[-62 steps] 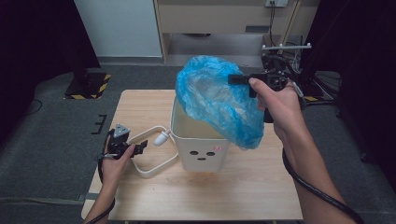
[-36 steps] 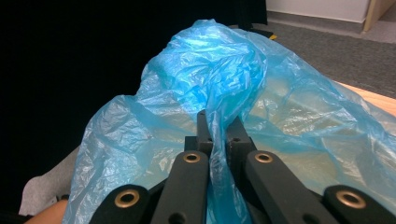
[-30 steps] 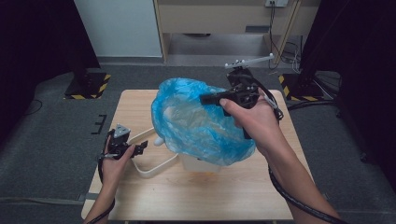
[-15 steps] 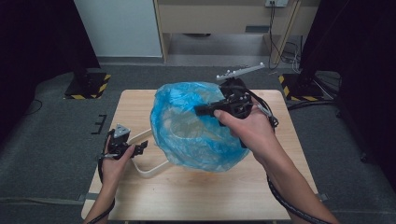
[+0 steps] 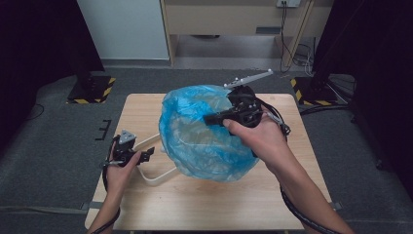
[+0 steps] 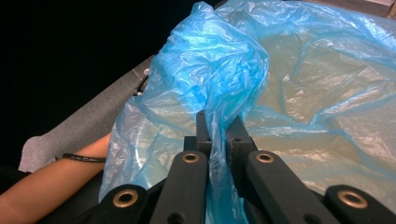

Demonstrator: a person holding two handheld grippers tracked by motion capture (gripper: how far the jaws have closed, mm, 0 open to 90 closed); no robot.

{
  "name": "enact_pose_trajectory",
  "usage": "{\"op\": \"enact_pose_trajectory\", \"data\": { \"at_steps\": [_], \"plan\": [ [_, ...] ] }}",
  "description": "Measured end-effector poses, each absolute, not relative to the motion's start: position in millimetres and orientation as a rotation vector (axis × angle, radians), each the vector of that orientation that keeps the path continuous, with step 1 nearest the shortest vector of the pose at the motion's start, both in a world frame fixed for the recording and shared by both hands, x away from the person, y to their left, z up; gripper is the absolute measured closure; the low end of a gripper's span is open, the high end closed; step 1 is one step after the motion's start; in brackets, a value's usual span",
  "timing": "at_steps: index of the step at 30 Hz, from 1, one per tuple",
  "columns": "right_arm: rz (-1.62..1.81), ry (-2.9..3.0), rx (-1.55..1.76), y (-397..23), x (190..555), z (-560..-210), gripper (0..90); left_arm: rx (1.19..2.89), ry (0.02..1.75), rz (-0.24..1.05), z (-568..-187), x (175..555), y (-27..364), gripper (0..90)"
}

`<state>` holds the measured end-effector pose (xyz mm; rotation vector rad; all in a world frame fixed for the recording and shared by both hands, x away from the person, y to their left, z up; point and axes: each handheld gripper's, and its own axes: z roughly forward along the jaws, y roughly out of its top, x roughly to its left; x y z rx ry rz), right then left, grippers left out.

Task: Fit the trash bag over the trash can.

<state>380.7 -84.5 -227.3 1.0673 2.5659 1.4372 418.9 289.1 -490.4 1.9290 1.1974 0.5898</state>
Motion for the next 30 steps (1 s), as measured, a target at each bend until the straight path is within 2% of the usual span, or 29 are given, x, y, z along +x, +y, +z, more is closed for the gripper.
{"op": "enact_pose_trajectory", "data": {
  "at_steps": [16, 30],
  "plan": [
    [1.336, 2.618, 1.133, -67, 414, -235, 84.2, 1.925, 1.198, 0.586, -490, 419, 290, 7.6],
    [1.274, 2.664, 1.160, -64, 419, -246, 75.9, 1.925, 1.200, 0.587, -490, 419, 291, 7.6]
  ]
}}
